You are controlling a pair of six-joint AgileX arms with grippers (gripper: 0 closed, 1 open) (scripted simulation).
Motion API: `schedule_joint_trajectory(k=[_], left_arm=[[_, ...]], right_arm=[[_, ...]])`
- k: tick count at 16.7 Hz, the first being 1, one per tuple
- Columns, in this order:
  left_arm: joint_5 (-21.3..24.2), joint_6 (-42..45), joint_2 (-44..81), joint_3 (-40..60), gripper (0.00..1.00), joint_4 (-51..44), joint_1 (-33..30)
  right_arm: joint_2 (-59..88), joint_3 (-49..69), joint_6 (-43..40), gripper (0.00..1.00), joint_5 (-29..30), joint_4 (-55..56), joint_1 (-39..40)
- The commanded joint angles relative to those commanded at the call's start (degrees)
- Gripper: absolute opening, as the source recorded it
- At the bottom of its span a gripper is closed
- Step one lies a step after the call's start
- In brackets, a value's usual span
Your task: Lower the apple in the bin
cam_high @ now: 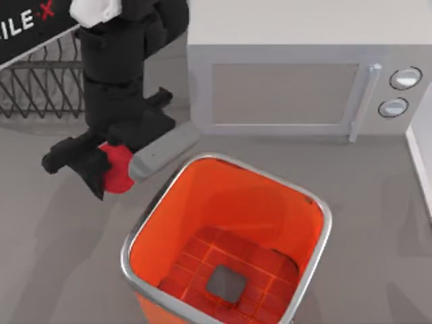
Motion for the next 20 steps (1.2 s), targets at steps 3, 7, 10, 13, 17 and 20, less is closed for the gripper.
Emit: schedule_joint_trajectory(k=[3,7,10,13,17,20], left_arm=[[-0.7,12.3,4.7,7.6,0.00,-3.7,-13.2],[-2.1,22.8,8.3,15.0,0.00,-6.5,-24.6],[-2.5,25.0,9.0,16.8,0.00,-7.0,-26.8],[-3.2,24.7,8.5,16.8,0.00,-6.9,-26.1],[-3.3,24.8,8.0,13.8,0.00,-4.1,-26.1],[-2.7,25.3,7.5,7.7,0.00,0.3,-26.2]], right_arm=[[0.0,0.0,0.0,1.00,0.0,0.0,0.0],[0.0,0.0,0.0,1.00,0.0,0.0,0.0],[0.0,0.0,0.0,1.00,0.0,0.0,0.0],[0.0,0.0,0.0,1.00,0.0,0.0,0.0],[0.0,0.0,0.0,1.00,0.0,0.0,0.0],[0.0,0.0,0.0,1.00,0.0,0.0,0.0]])
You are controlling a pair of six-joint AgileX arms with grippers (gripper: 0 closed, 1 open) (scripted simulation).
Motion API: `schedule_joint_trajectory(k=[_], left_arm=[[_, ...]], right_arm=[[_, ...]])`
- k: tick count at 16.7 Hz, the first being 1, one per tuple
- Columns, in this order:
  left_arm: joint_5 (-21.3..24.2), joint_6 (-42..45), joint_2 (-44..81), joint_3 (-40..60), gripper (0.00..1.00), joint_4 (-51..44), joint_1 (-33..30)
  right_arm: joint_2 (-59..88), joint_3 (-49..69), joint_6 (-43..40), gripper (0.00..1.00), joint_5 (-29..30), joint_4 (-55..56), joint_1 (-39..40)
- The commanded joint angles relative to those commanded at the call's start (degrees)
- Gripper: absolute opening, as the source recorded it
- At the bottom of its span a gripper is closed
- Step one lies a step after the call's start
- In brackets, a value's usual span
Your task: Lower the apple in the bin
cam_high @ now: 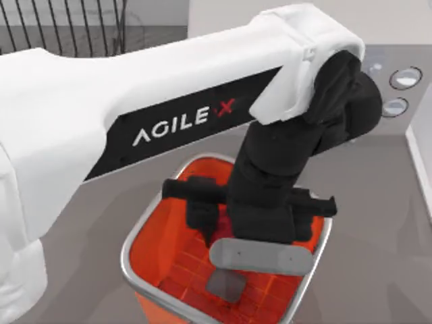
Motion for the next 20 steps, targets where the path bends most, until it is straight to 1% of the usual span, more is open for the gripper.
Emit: schedule_joint_trajectory(k=[5,7,11,20], left_arm=[[0.4,0.5,-1.2,-10.0,0.00,7.9,0.1],[0.0,0.4,-1.7,-11.4,0.00,9.9,0.1],[-0.1,0.4,-1.8,-11.6,0.00,10.1,0.1],[-0.1,0.4,-1.8,-11.6,0.68,10.1,0.1]], right_arm=[[0.0,0.0,0.0,1.00,0.0,0.0,0.0],[0.0,0.0,0.0,1.00,0.0,0.0,0.0],[0.0,0.0,0.0,1.00,0.0,0.0,0.0],[0.0,0.0,0.0,1.00,0.0,0.0,0.0]])
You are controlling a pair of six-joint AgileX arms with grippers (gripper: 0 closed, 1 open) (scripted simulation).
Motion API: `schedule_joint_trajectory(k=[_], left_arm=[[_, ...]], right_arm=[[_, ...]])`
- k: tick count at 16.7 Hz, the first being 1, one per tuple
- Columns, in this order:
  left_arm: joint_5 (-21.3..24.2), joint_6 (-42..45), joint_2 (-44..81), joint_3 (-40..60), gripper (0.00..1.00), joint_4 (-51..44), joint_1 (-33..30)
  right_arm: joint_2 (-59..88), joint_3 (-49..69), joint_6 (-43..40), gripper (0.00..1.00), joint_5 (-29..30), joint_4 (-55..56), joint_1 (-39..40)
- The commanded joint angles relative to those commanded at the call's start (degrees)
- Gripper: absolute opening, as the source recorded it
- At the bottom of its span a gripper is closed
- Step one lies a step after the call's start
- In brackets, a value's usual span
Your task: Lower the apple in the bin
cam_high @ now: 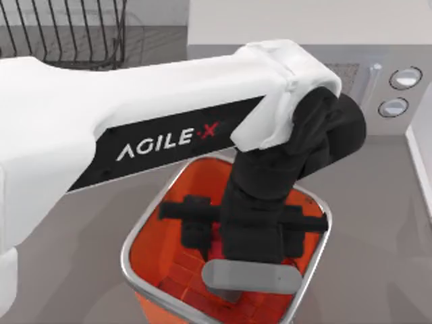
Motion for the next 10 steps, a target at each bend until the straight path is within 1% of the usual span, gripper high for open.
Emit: schedule_joint_trajectory(k=[4,5,10], left_arm=[[0.0,0.0,0.0,0.0,0.98,0.0,0.0],[0.0,0.0,0.0,0.0,1.00,0.0,0.0],[0.0,0.0,0.0,0.0,1.00,0.0,0.0]], right_arm=[[0.0,0.0,0.0,1.00,0.0,0.0,0.0],[0.0,0.0,0.0,1.00,0.0,0.0,0.0],[0.0,0.0,0.0,1.00,0.0,0.0,0.0]])
